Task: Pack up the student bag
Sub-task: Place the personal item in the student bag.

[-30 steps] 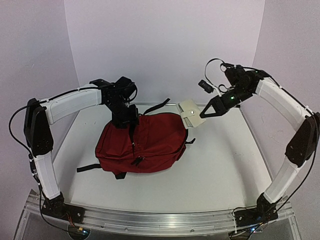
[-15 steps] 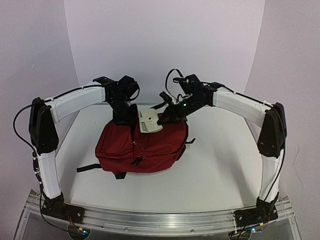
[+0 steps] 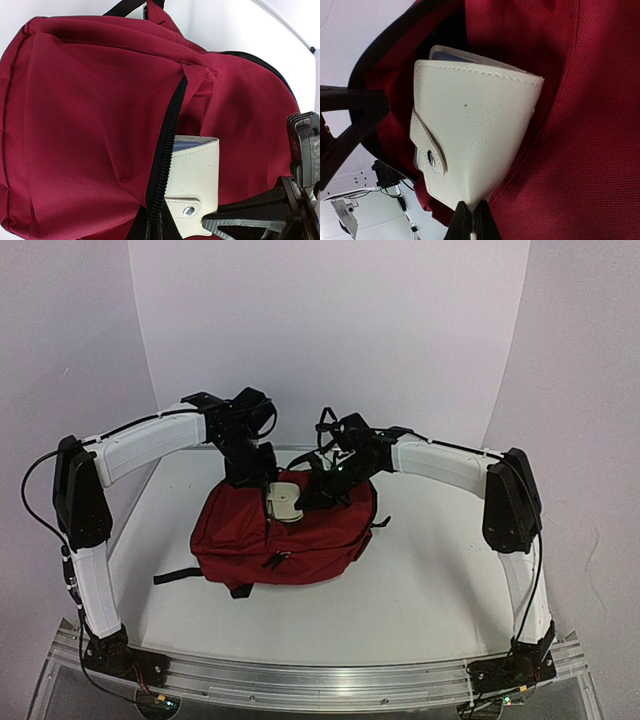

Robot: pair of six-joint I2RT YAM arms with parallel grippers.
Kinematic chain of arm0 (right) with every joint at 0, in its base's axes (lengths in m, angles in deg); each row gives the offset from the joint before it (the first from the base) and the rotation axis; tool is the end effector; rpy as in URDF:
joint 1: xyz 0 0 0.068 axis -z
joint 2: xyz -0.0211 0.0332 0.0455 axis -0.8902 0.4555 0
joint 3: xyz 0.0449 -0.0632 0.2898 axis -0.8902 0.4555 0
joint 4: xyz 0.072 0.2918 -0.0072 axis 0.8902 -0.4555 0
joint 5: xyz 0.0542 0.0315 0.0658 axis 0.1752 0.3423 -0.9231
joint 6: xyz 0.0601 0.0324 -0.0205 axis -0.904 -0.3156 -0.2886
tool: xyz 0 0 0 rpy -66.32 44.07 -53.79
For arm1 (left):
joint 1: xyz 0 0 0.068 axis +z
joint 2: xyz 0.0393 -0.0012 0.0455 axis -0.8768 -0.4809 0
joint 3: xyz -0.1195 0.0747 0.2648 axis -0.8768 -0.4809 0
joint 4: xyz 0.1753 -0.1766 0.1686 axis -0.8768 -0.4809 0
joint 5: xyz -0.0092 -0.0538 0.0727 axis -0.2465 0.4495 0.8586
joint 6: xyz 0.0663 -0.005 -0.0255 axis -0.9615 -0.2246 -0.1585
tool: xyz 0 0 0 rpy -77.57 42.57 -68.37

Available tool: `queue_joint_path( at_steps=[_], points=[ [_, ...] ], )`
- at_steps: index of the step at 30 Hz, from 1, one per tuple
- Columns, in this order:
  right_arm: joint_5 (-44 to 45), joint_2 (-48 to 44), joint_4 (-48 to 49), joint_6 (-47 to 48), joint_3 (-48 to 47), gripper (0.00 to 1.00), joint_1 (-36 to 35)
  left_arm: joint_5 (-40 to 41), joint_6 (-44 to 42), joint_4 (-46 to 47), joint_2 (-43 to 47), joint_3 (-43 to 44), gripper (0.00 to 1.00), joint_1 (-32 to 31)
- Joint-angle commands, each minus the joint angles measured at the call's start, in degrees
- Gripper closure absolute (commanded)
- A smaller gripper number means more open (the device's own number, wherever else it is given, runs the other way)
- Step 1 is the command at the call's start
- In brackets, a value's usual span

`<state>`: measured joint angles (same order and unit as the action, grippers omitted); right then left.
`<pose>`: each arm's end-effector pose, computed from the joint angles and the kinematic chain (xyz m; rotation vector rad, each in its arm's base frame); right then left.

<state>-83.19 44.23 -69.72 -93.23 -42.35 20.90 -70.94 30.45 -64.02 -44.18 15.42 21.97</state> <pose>0.3942 0.4077 0.2405 -0.5559 2.6330 1.4160 0.3640 -0.2965 0.3049 -0.2051 2.7305 -0.4524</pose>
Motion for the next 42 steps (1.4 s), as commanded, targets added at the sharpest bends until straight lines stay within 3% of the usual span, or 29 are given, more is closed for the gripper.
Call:
queue_joint_path(
  at_steps=[1,6,11,16,21,23,24,26,30,37,42],
  points=[
    [1.05,0.91,1.8,-2.32,-2.38,1.0,-0.94,-0.85,0.78,7.55,4.61,-0.9,1.0,-0.18],
    [-1.78,4.18,4.2,-2.03,-9.79,1.0,-2.84,-4.98,0.13,10.42,4.97,-2.49,1.0,-0.28],
    [-5.31,9.07,12.98,-8.41,-14.59,1.0,-5.61,-5.61,0.37,13.02,5.36,-3.28,1.0,-0.35],
    [-7.02,12.24,17.96,-11.51,-14.24,1.0,-6.39,-6.71,0.26,15.13,6.57,-4.22,1.0,-0.36],
    [-9.05,13.32,33.7,-13.83,-11.1,1.0,-6.36,-9.07,1.78,22.18,10.42,-10.09,1.0,-0.33],
    [-9.36,14.58,36.11,-13.92,-12.55,0.9,-6.28,-8.81,2.44,23.32,11.79,-11.38,1.0,-0.28],
    [-9.68,14.75,36.42,-13.85,-13.02,0.81,-6.12,-8.48,2.74,23.13,12.09,-11.75,1.0,-0.29],
    [-10.36,13.55,36.74,-13.25,-12.09,0.64,-5.11,-7.28,3.55,21.48,12.24,-11.98,0.92,-0.18],
    [-11.78,7.66,36.33,-10.61,-6.78,0.46,-1.05,-5.12,5.49,17.67,12.2,-12.65,0.79,0.13],
    [-13.64,-7.72,34.03,-5.38,9.98,0.31,4.0,-7.47,3.61,14.62,9.63,-10.63,0.55,0.97],
    [-9.8,-15.89,25.04,5.81,17.05,0.31,4.43,-8.98,0.05,13.44,13.66,-12.57,0.41,0.61]
  ],
)
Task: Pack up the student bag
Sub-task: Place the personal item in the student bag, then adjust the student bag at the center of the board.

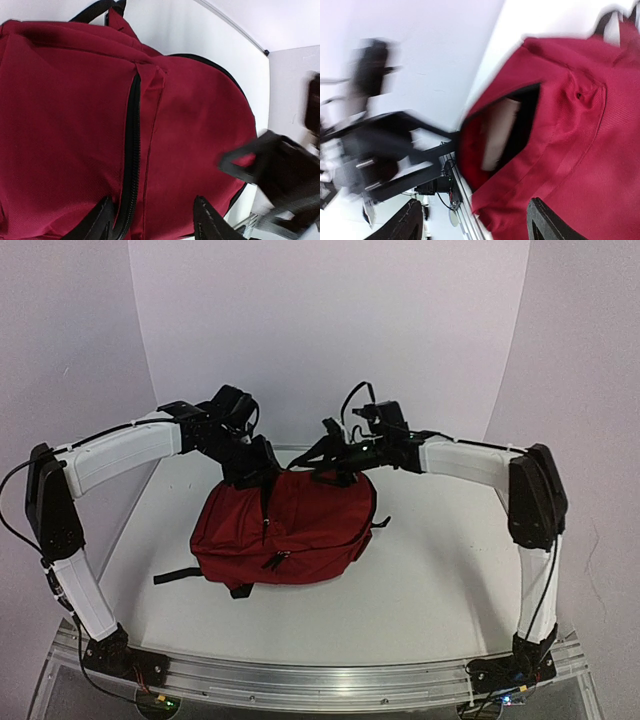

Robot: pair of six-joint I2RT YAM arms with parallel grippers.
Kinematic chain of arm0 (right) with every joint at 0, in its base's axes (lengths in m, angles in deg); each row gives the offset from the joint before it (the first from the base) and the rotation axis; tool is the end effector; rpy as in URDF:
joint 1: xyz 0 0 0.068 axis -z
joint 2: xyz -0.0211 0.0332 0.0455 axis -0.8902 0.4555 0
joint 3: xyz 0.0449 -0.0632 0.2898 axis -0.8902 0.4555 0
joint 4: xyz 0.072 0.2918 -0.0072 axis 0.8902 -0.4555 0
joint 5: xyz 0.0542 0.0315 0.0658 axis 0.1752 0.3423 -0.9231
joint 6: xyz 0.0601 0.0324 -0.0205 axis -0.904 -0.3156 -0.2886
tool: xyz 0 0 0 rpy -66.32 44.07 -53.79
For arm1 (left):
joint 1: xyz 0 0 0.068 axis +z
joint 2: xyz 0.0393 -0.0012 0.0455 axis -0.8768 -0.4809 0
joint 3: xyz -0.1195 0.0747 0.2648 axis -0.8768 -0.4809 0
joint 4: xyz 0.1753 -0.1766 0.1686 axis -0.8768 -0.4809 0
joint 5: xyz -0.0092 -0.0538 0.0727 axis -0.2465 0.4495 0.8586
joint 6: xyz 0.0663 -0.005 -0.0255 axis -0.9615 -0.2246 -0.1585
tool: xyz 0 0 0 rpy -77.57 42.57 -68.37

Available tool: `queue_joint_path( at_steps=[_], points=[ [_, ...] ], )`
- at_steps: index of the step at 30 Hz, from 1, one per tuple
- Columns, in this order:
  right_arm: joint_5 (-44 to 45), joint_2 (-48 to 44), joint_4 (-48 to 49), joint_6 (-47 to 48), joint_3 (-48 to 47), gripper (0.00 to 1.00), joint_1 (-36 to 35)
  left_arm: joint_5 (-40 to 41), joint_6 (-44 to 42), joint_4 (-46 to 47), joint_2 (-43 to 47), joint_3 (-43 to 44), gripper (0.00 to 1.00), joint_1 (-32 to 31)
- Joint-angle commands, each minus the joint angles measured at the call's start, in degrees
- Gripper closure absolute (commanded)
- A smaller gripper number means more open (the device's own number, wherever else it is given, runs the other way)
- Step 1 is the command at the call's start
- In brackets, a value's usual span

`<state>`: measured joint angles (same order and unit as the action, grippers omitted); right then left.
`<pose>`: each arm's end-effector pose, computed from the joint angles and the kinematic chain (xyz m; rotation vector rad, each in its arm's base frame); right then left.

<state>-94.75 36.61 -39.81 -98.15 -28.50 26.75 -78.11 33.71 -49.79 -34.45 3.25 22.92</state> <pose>0.4172 0.3632 0.2724 -0.6312 2.1922 1.7069 0.3451 -0.2810 0.3203 -0.2351 2.6042 -0.7650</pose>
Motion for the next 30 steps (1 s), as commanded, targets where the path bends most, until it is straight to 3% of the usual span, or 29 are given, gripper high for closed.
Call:
queue_joint_path(
  at_steps=[1,4,6,9,13,17,25,30],
  points=[
    [3.49,-9.34,-7.07,13.87,4.02,0.32,-1.53,-1.42,-3.42,-0.12,6.06,-2.48,0.37,-0.34],
    [9.23,-11.57,-13.18,22.54,4.96,0.35,-2.62,-0.63,-4.57,2.06,12.11,-7.66,0.29,-0.34],
    [11.62,-11.95,-16.03,25.83,4.57,0.37,-3.39,-1.16,-6.46,0.49,12.73,-6.67,0.32,-0.37],
    [15.14,-12.65,-19.34,28.36,5.8,0.38,-3.49,-2.62,-8.39,-5.32,7.35,1.77,0.36,-1.49],
    [20.46,-14.35,-23.32,29.97,9.1,0.41,-2.27,-0.15,-9.01,-13.91,-2.64,15.44,0.34,-5.91],
    [18.17,-15.53,-24.88,28.3,12.35,0.42,2.73,2.9,-6.84,-19.81,-13.11,25.03,0.33,-8.43],
    [20.27,-19.73,-26.71,27.98,15.27,0.28,6.41,15.22,2.25,-37.86,-29.7,42.96,0.28,-8.81],
    [20.56,-18.94,-27.33,26.99,16.18,0.22,6.5,16.72,8.96,-43.24,-31.85,42.18,0.25,-7.48]
  ],
)
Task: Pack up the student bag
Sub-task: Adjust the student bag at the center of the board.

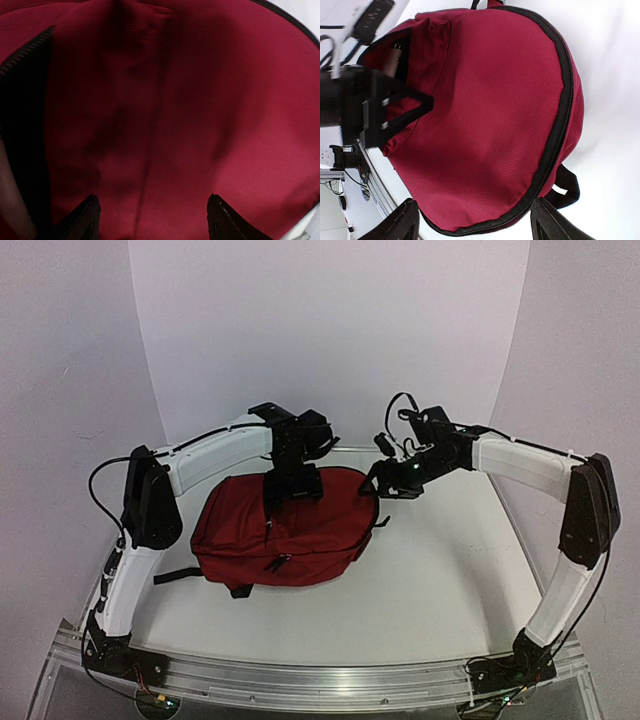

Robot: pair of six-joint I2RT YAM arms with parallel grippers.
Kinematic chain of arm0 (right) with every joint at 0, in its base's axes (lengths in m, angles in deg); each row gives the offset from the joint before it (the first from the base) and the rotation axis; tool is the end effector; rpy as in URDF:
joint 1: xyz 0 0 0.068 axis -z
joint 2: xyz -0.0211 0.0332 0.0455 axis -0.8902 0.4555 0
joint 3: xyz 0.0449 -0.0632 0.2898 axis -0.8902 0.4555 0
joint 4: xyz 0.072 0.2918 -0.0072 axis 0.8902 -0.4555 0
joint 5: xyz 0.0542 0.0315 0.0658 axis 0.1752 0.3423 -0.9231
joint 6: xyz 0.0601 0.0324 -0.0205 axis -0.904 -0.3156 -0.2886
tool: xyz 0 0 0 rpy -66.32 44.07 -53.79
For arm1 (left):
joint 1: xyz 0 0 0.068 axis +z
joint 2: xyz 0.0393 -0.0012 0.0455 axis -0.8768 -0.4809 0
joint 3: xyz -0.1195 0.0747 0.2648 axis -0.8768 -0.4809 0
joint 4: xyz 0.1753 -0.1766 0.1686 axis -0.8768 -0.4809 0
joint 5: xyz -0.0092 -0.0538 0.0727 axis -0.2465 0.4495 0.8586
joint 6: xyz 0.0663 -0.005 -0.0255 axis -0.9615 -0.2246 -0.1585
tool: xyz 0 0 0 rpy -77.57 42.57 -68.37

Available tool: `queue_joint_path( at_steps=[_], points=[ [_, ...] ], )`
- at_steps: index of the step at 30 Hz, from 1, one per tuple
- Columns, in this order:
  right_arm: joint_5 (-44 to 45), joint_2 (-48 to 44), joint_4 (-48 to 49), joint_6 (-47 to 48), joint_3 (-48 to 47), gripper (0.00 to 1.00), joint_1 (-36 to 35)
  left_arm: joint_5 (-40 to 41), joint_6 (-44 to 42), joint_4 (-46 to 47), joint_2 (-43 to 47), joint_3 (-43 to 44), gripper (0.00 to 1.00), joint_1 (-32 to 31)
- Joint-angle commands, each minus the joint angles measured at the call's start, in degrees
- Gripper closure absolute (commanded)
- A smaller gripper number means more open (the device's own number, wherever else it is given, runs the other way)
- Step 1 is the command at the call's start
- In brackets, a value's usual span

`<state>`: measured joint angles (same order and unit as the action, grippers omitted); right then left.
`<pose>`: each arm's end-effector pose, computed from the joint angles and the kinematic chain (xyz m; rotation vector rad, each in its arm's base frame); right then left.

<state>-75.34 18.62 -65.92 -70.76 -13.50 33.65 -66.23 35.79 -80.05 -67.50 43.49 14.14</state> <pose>0.3771 0.2488 0.2745 -0.6548 2.3996 1.0364 0.3736 -0.3938 0.2585 -0.1673 2.8631 -0.2316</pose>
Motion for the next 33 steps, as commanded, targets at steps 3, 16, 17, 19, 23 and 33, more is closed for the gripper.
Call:
queue_joint_path(
  at_steps=[3,16,17,19,23,33],
  points=[
    [-2.08,1.06,-1.24,-1.75,1.09,0.18,-0.39,4.61,9.62,-12.52,2.61,-3.39,0.18,2.62],
    [-17.38,10.28,-0.84,-4.29,-1.5,0.42,-0.38,-7.59,5.49,18.32,14.07,-28.55,0.09,4.54],
    [-17.32,10.57,-0.77,-4.17,-1.83,0.47,-0.44,-10.03,3.97,23.22,14.96,-29.69,0.15,4.39],
    [-16.81,11.07,-0.92,-4.16,-2.81,0.55,-0.38,-14.33,0.92,31.85,16.01,-30.79,0.26,3.98],
    [-15.74,11.52,-1.06,-3.37,-4.44,0.63,-0.32,-19.99,-4.08,37.52,15.86,-27.15,0.48,2.66],
    [-12.47,11.26,-2.25,-0.81,-6.42,1.0,1.54,-24.32,-9.65,43.88,20.05,-22.2,0.94,1.42]
  ],
)
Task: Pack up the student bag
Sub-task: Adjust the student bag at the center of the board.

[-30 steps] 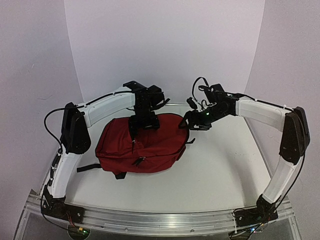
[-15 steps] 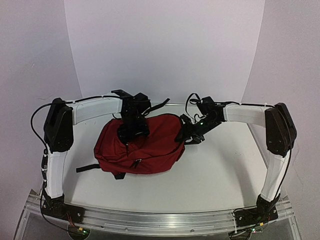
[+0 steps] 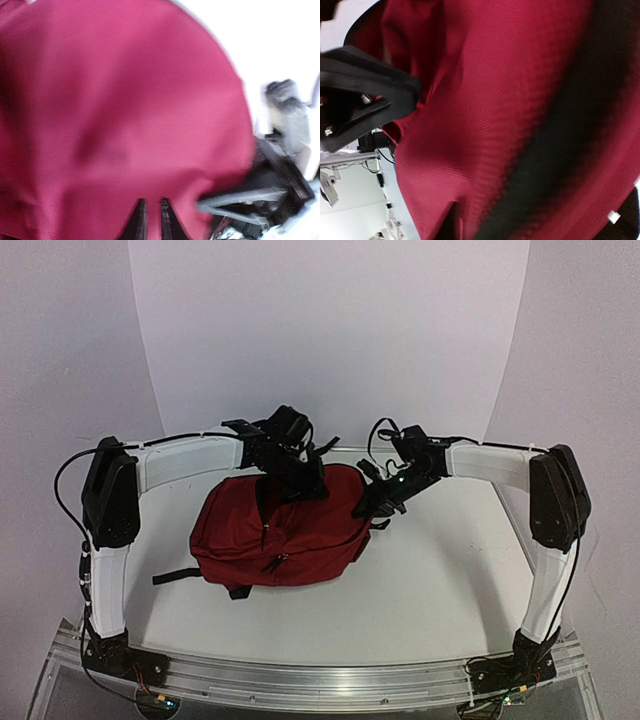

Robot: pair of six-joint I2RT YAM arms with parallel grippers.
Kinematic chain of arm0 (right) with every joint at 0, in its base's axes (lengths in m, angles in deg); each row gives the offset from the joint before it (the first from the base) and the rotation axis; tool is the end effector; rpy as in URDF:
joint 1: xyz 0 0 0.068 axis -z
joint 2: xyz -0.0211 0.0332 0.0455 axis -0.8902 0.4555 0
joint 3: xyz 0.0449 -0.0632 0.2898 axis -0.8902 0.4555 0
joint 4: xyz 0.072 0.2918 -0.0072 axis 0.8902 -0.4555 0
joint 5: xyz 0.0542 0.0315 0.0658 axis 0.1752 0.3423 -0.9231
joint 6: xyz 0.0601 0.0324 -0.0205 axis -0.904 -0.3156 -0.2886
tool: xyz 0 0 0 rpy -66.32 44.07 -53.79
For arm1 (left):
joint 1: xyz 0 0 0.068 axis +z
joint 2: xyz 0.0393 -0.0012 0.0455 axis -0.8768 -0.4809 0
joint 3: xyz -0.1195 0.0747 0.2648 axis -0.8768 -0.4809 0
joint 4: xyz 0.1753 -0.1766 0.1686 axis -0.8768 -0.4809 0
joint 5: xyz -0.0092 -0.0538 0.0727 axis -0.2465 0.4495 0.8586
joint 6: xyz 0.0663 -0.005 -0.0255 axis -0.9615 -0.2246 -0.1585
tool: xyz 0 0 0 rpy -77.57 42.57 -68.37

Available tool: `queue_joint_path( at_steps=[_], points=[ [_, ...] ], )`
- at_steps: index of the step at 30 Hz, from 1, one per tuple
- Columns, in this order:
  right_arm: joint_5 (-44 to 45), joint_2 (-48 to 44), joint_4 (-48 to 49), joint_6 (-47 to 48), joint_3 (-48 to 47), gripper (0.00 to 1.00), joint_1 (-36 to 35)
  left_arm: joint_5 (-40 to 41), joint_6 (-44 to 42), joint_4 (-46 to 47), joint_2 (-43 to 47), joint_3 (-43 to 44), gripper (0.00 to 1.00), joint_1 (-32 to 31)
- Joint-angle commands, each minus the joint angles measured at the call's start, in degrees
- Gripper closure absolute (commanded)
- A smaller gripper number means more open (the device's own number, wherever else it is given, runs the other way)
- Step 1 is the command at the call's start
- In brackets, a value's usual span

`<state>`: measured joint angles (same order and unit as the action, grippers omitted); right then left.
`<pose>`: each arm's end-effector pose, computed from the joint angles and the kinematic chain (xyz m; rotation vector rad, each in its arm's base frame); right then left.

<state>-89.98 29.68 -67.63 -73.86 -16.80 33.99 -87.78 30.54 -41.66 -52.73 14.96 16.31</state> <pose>0.3952 0.2686 0.2152 -0.6518 2.5510 1.3746 0.3672 -0.3891 0.2608 0.0754 2.6661 -0.9832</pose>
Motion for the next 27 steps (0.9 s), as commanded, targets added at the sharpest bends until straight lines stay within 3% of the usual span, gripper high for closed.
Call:
queue_joint_path(
  at_steps=[1,6,11,14,15,17,19,20,23,27],
  points=[
    [3.33,0.13,-1.0,2.79,-3.63,1.0,1.67,-2.57,-5.66,4.24,5.22,8.06,0.94,-1.13],
    [8.29,0.35,-5.6,8.05,-8.83,1.0,5.43,-1.3,-10.34,-3.06,5.6,14.49,0.92,-1.88],
    [10.28,1.67,-10.73,14.69,-18.78,1.0,9.41,6.42,-11.43,-10.85,12.3,7.85,0.6,-1.8],
    [12.53,3.58,-12.61,19.54,-24.47,1.0,9.99,7.88,-10.84,-14.19,14.23,2.38,0.55,-1.9],
    [13.8,4.53,-12.82,20.01,-25.78,0.97,9.97,7.95,-10.58,-14.95,14.29,1.22,0.54,-2.1],
    [16.98,6.03,-13.34,20.1,-29.48,0.66,10.05,8.18,-11.23,-14.8,14.06,0.23,0.52,-2.75],
    [18.08,6.12,-14.33,19.58,-30.89,0.45,10.5,8.33,-12.15,-16.16,12.25,2.12,0.51,-3.1],
    [18.1,5.28,-14.6,19.15,-30.38,0.4,10.86,9.03,-12.09,-17.81,10.86,3.84,0.5,-3.12],
    [14.71,0.16,-14.7,17.81,-23.11,0.37,11.74,11.8,-11.4,-21.4,8.1,7.43,0.51,-3.11],
    [6.95,-8.49,-11.63,15.69,-11.12,0.4,11.37,13.6,-8.93,-17.4,7.78,7.27,0.57,-0.63]
  ],
)
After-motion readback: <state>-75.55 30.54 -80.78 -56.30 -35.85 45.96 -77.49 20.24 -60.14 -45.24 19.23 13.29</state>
